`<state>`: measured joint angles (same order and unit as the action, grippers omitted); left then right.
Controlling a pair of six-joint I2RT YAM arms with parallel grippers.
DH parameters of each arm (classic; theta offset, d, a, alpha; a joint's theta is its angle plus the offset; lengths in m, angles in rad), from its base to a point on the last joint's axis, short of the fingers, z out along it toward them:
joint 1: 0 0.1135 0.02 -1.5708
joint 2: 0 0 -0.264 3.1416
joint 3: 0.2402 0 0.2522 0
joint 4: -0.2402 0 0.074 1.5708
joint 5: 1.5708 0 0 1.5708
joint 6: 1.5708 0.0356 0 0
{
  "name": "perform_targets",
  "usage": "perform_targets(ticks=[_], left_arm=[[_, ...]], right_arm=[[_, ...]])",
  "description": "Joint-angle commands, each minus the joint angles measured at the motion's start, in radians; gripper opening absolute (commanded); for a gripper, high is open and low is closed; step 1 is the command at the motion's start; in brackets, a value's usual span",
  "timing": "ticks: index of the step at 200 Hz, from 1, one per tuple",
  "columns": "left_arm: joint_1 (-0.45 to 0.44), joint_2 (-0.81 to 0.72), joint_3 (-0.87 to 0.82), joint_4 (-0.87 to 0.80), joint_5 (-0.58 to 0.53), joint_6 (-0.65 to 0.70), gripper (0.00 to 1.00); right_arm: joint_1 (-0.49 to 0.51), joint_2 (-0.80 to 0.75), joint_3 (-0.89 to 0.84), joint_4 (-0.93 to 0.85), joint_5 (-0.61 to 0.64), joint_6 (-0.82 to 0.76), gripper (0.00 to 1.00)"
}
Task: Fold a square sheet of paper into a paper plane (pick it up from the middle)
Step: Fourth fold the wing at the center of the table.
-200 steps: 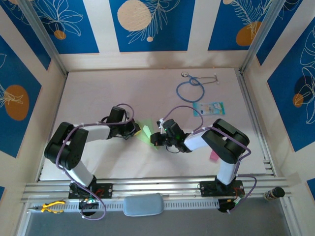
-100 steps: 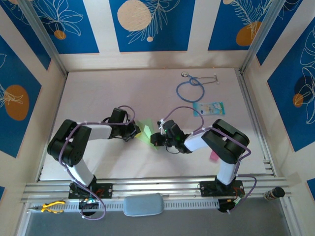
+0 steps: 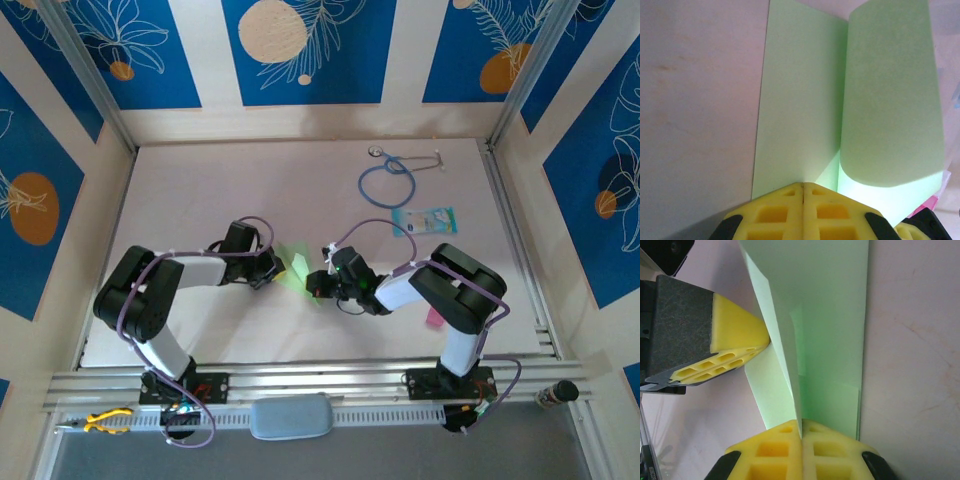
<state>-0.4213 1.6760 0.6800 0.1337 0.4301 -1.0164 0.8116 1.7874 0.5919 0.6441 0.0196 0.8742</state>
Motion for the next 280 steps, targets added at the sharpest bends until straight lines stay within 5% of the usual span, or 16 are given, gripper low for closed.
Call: perform_targets(ticks=[1, 159, 214, 280], left_arm=[[-0.002, -0.013, -0.037, -0.069, -0.069, -0.017, 0.00], [-0.007, -0.087, -0.008, 0.069, 0.025, 0.055, 0.03], [-0.040, -0.012, 0.009, 0.215, 0.125, 0.031, 0.01], [-0.056, 0.073, 0.039, 0.229, 0.092, -0.001, 0.01]], right_arm=[[0.008, -0.019, -0.032, -0.031, 0.016, 0.032, 0.02], [0.002, 0.023, -0.032, -0.046, -0.013, 0.092, 0.02], [-0.005, 0.029, -0.035, -0.039, -0.020, 0.103, 0.01], [-0.008, 0.030, -0.038, -0.040, -0.026, 0.107, 0.01]])
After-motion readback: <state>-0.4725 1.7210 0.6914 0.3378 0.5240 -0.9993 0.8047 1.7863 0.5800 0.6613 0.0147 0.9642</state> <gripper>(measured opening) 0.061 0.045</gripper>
